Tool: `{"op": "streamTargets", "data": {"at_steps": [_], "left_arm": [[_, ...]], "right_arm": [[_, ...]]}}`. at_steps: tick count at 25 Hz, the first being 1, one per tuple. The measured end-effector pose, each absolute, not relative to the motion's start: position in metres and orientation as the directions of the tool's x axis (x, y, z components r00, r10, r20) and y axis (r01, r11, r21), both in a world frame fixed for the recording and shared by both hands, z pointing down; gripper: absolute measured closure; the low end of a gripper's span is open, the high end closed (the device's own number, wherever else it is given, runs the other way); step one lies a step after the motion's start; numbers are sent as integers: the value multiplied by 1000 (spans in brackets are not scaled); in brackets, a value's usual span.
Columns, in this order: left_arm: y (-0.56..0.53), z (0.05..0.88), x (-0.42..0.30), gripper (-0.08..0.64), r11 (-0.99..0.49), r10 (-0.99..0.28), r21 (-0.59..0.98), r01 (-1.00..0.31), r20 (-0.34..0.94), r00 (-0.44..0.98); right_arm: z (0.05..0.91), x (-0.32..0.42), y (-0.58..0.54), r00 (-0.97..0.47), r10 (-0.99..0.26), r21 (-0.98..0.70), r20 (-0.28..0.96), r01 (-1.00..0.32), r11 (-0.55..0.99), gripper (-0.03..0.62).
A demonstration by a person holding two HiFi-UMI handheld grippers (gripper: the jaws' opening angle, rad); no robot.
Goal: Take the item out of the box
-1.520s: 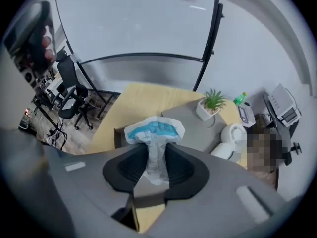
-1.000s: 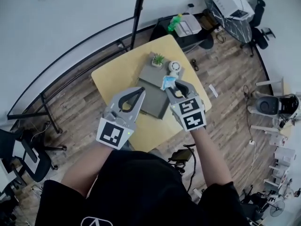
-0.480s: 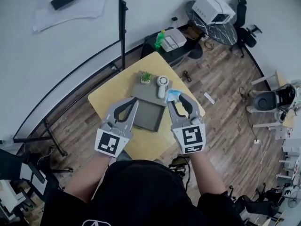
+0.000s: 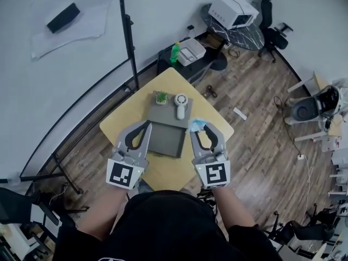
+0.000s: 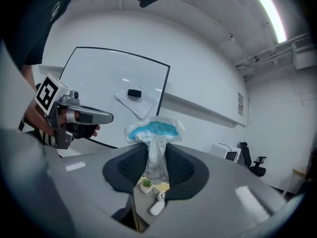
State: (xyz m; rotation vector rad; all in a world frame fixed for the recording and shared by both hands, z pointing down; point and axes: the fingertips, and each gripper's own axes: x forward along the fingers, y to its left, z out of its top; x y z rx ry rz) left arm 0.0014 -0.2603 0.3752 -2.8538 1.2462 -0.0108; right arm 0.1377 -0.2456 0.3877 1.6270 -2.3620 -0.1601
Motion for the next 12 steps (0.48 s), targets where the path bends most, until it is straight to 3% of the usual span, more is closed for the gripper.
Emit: {"op": "streamTargets", "data": {"at_steps": [12], "left_arm": [[-257, 372, 2, 560, -678, -731, -40, -734, -63, 679]], "right_arm": [[395, 138, -231, -309, -941, 204, 138, -921, 333, 480]]}}
